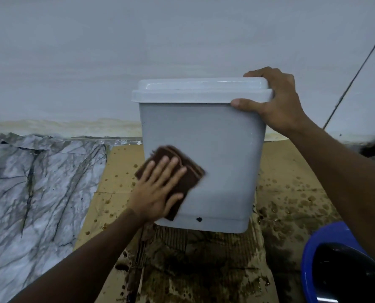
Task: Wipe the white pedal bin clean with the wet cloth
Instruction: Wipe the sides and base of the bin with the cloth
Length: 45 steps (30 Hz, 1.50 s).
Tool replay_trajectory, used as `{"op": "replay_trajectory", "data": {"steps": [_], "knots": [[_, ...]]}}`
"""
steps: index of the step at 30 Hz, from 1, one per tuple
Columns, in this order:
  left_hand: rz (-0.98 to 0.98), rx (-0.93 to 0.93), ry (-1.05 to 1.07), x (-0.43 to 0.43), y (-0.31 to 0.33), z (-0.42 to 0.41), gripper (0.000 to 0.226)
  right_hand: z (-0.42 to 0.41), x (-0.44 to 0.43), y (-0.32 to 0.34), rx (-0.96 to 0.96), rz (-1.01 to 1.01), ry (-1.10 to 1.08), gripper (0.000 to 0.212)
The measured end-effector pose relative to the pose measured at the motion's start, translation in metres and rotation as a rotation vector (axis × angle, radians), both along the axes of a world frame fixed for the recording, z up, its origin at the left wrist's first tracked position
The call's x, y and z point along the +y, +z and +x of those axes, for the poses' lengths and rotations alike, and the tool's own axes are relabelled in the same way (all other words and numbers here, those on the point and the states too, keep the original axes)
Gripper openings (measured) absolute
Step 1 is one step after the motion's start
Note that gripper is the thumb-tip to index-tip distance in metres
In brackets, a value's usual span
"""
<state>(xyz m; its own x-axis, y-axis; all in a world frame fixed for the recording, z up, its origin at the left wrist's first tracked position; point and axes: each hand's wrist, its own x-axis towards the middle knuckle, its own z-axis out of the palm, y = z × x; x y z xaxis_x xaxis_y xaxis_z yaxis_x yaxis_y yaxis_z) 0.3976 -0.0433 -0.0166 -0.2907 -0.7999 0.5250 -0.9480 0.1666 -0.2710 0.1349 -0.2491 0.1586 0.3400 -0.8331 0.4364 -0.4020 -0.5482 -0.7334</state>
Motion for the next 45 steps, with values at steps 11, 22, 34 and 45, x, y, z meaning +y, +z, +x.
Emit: {"op": "replay_trajectory", "data": {"steps": [11, 22, 34, 45], "knots": [[-0.141, 0.421, 0.143, -0.05, 0.041, -0.086, 0.068, -0.005, -0.001, -0.003, -0.02, -0.047, 0.017, 0.071], [-0.216, 0.506, 0.321, -0.047, 0.029, -0.101, 0.069, -0.009, 0.012, -0.003, -0.019, -0.071, 0.016, 0.074], [-0.781, 1.724, 0.626, -0.069, 0.132, -0.086, 0.05, -0.018, 0.051, 0.0, -0.017, -0.146, -0.001, 0.068], [-0.311, 1.495, 0.204, -0.011, 0.201, -0.038, 0.029, -0.039, 0.094, -0.006, 0.003, -0.218, -0.008, 0.073]]}}
